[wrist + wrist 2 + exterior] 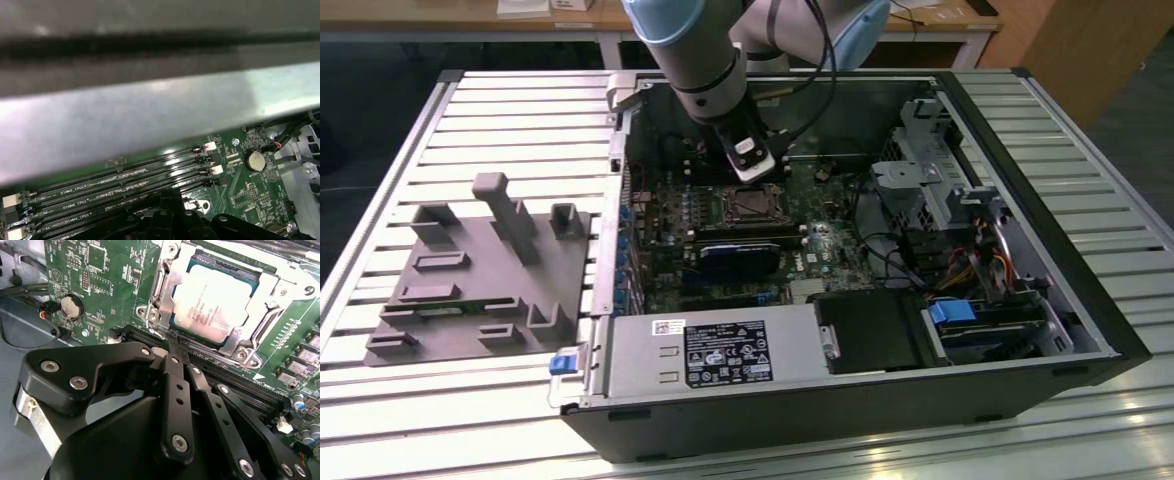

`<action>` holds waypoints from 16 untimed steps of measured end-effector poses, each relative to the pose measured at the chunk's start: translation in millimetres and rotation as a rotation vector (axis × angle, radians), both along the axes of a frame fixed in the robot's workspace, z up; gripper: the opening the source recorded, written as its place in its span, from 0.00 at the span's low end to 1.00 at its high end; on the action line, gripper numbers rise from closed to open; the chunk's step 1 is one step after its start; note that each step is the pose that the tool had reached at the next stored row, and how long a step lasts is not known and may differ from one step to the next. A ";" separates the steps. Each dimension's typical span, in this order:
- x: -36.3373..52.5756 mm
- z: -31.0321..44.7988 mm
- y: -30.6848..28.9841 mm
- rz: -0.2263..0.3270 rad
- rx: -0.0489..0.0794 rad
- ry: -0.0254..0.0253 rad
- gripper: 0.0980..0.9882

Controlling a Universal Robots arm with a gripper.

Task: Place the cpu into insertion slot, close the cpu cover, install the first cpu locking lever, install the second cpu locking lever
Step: 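Install the first cpu locking lever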

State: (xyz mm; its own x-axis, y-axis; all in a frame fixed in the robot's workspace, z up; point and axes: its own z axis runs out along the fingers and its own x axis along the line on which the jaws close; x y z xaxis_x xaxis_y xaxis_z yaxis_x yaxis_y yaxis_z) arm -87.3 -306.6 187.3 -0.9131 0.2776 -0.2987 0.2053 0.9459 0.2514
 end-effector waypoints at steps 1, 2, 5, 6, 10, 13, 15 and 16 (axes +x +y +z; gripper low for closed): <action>0.0 1.3 0.0 0.000 0.000 0.0000 0.00; 0.0 2.5 0.0 0.000 0.000 0.0001 0.00; 0.0 7.1 0.0 0.000 0.000 0.0002 0.00; 0.0 8.5 0.0 0.000 0.000 0.0001 0.00; 0.0 15.0 0.0 0.000 0.000 0.0002 0.00; 0.0 19.1 0.0 0.000 0.000 0.0001 0.00; 0.0 21.0 0.0 0.000 0.000 0.0002 0.00; 0.0 21.1 0.0 0.000 0.000 0.0001 0.00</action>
